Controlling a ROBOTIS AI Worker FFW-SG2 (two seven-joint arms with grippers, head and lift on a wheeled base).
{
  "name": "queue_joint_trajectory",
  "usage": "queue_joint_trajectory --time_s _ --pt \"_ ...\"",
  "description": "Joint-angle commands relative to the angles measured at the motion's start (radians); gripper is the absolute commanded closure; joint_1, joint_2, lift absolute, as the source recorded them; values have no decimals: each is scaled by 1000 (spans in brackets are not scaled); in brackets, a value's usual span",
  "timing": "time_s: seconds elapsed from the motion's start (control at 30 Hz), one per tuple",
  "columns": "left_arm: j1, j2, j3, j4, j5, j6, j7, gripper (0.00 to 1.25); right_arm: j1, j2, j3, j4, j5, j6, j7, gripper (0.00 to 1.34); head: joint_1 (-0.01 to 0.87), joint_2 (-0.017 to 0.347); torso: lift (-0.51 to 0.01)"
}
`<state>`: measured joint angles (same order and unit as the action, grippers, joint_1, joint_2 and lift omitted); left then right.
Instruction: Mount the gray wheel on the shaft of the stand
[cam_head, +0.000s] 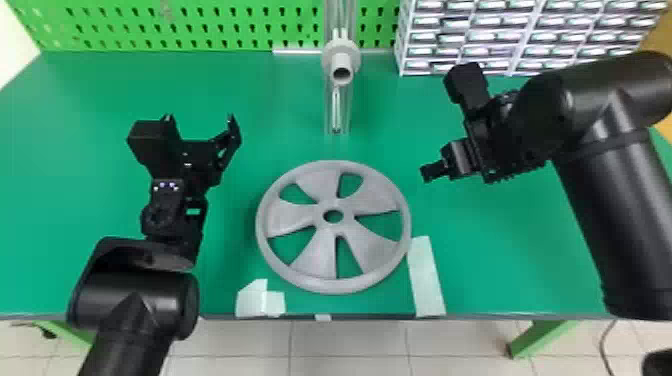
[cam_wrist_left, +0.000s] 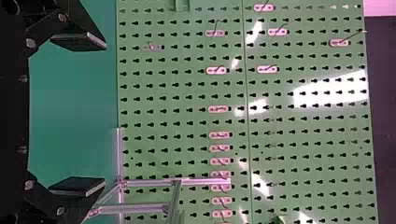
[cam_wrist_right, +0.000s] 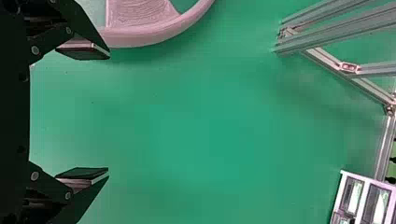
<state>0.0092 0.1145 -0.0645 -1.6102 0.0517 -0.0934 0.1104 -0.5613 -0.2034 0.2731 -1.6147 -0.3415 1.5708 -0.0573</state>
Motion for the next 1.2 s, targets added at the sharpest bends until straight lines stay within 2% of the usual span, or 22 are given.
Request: queue_joint_trajectory --time_s 0.0,0.13,0.7,1.17 --pt "0 -1 -1 0 -3 3 0 245 -14 -22 29 19 -30 1 -1 383 865 52 -101" --pt "0 -1 -1 0 -6 3 2 245 -26 -24 54 26 -40 1 -1 383 865 52 -101" --pt "-5 -1 -6 0 -13 6 2 245 -35 44 101 27 -33 1 1 383 865 52 -101" --pt "-5 1 -6 0 -15 6 2 245 -26 59 120 65 -40 1 1 383 865 52 -101"
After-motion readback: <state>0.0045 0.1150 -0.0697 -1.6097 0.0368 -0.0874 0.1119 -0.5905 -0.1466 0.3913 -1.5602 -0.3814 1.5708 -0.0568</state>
